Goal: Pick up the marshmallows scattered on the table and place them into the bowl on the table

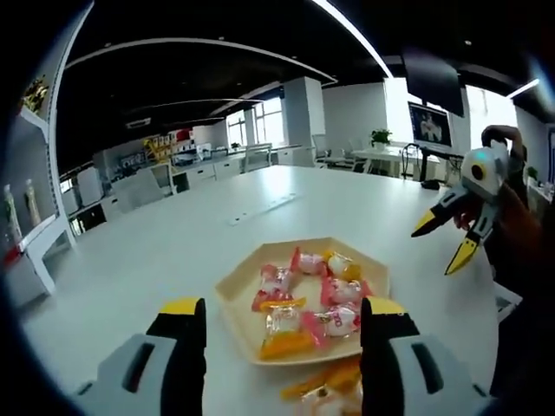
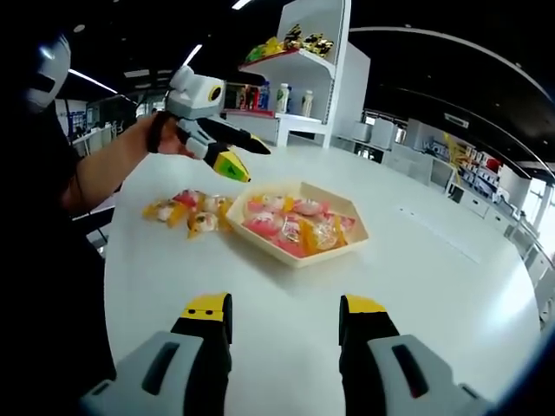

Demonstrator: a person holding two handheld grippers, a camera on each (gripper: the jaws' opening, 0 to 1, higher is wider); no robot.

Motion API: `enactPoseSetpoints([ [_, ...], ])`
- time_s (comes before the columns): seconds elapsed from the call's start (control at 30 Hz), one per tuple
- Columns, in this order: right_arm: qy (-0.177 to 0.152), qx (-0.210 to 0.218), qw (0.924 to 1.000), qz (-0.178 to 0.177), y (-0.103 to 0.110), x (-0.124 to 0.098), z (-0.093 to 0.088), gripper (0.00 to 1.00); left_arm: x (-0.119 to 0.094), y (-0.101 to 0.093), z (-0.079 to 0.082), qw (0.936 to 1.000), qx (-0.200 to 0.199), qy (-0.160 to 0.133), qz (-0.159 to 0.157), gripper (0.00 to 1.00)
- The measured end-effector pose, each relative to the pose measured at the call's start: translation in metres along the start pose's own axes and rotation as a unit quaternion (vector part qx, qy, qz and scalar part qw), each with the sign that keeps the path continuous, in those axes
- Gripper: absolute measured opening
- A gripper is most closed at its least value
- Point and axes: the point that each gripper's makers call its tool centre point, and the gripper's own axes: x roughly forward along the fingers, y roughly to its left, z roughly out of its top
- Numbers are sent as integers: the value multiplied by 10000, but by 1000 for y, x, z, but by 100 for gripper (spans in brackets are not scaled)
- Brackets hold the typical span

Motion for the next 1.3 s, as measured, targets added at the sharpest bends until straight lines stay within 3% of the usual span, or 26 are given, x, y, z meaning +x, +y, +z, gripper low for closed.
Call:
enactPoseSetpoints([
  [0.17,25,16,10000,-33,-1,-2,-3,49,-3,-7,-2,9999,144,62,-56,71],
  [0.37,32,31,10000,-40,0,-5,-5,49,-11,1,6,9999,32,-86,91,70],
  [0.47,13,12,10000,-91,-3,-6,-5,49,-16,2,10,9994,194,-176,221,68],
  [1.3,-44,-43,9999,-108,-2,-7,2,49,-38,15,14,9981,377,-252,428,67],
])
